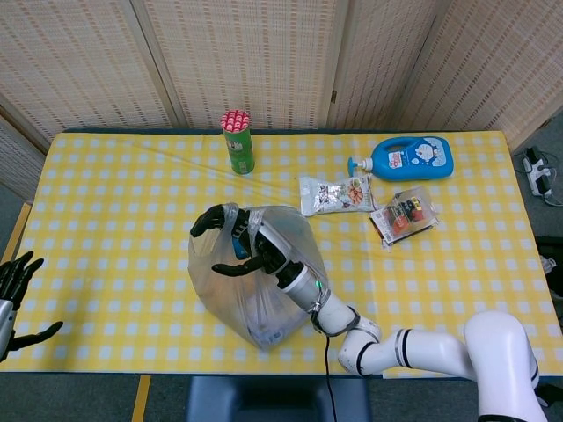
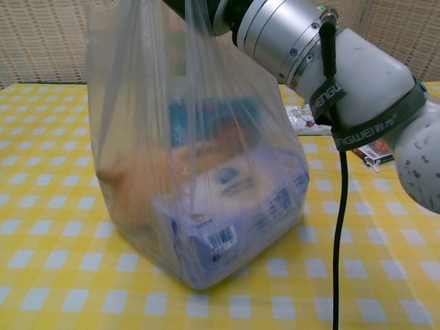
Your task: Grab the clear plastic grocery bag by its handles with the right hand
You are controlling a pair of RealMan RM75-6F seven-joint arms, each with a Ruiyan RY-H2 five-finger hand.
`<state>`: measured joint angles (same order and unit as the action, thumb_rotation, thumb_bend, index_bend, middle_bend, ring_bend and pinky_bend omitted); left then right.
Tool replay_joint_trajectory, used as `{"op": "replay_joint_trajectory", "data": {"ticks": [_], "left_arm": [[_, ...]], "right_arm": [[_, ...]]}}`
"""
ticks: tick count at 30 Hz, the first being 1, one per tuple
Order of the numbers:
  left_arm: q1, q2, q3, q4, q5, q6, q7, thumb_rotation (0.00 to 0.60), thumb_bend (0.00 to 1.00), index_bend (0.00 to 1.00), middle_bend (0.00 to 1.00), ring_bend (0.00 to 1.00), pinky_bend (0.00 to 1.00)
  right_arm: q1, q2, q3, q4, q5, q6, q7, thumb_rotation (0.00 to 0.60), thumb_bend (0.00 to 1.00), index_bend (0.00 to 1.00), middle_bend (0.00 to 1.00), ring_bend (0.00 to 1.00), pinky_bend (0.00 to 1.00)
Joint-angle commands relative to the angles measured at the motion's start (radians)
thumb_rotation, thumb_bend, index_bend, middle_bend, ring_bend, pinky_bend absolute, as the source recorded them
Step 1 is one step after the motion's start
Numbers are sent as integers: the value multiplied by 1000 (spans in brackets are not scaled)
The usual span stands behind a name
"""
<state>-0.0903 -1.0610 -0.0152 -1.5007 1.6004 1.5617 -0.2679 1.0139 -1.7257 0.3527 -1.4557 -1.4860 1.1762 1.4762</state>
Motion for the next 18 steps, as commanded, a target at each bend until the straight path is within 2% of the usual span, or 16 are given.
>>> {"op": "replay_joint_trajectory", "data": {"ticks": [1,3,5,8,10,13,18], "left_arm": [[-1,-1,1,-1,1,-2,4,600,159,0,0,0,0],[-2,-2,1,-1,2,-5,9,600,160,0,0,0,0],[-3,-3,2,-2,2,-8,12,600,160,0,0,0,0],[-3,-5,2,-3,3,-8,17,600,159,0,0,0,0],[-4,-6,1,-2,2,-8,20,600,159,0,0,0,0],[-5,-8,1,-3,1,-12,26,600,159,0,0,0,0],[-11,-15,5,-8,5,-24,45,600,160,0,0,0,0]], "right_arm": [[-20,16,15,-34,12,11,34,600,214,540,575,515,427],[-36,23,19,-61,29,14,43,600,245,581,618,571,491],[-57,22,34,-101,81,15,20,600,329,629,662,638,580],[-100,39,84,-225,270,-12,-84,600,455,701,725,732,707],[-111,76,128,-330,436,-47,-220,600,472,726,756,777,765],[-110,148,198,-448,635,-99,-354,600,475,727,758,795,795],[-105,251,330,-550,832,-216,-401,600,474,712,743,818,833]]}}
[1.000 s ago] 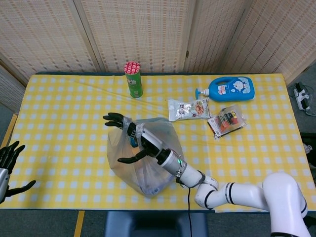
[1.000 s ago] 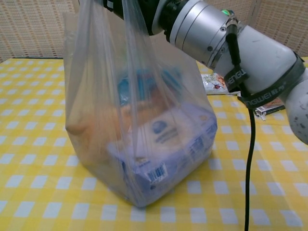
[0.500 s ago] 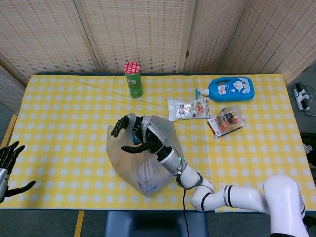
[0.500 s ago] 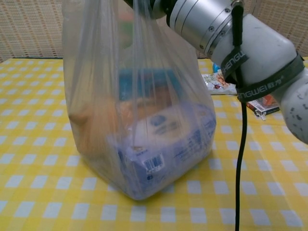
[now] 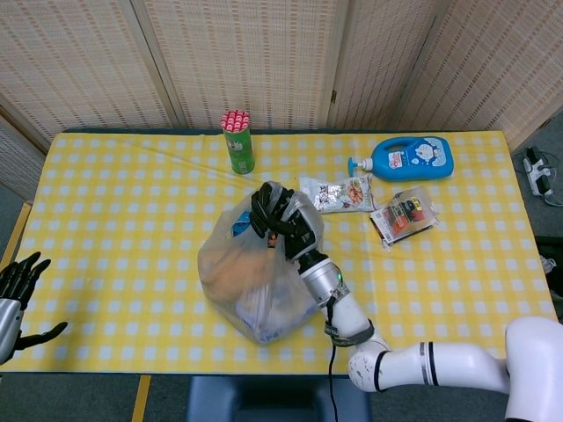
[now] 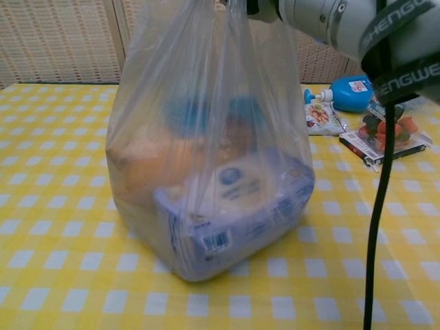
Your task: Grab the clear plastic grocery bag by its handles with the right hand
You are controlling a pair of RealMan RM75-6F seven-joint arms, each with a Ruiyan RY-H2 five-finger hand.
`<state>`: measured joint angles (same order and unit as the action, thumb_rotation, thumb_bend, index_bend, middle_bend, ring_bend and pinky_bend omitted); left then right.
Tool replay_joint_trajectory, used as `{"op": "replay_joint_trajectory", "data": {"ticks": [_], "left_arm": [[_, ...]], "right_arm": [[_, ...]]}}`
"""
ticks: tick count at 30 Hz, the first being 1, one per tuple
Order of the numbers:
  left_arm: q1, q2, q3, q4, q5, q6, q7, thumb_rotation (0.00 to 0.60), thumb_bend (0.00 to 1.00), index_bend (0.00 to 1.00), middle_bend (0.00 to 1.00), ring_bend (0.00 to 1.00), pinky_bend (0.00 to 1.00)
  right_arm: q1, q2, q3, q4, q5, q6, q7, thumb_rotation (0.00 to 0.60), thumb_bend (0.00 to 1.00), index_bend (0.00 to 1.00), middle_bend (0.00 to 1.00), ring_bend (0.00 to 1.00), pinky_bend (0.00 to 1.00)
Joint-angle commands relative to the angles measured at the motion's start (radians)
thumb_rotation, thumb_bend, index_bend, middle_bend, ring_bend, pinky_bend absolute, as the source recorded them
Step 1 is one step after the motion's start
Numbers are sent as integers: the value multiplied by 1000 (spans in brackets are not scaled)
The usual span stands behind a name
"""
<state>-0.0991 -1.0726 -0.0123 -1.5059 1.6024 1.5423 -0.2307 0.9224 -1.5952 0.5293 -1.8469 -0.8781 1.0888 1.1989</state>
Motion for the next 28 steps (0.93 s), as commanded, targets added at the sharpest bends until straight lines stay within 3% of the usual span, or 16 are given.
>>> {"op": "replay_joint_trajectory", "data": {"ticks": [1,8,16,20,28], "left_arm": [[-4,-4,3,-4,5,-6,12,600,159,0,0,0,0],[-5,-7,6,-13,7,-10,30,600,159,0,0,0,0],[-8,-7,4,-15,-2,-19,31,600,159,0,0,0,0],[-9,-8,3,-16,-3,-19,36,600,160,0,0,0,0],[-12,-8,6,-19,7,-18,35,600,160,0,0,0,0]], "right_arm": [[-17,134,178,-166,241,-154,-112,600,474,712,743,825,842],[-61,212,339,-201,252,-302,-31,600,475,709,741,836,864],[-104,289,494,-274,238,-340,-4,600,475,709,741,833,865],[-115,314,501,-307,252,-325,-32,600,475,709,741,833,865],[-108,308,467,-312,262,-292,-76,600,475,708,741,832,865]]}}
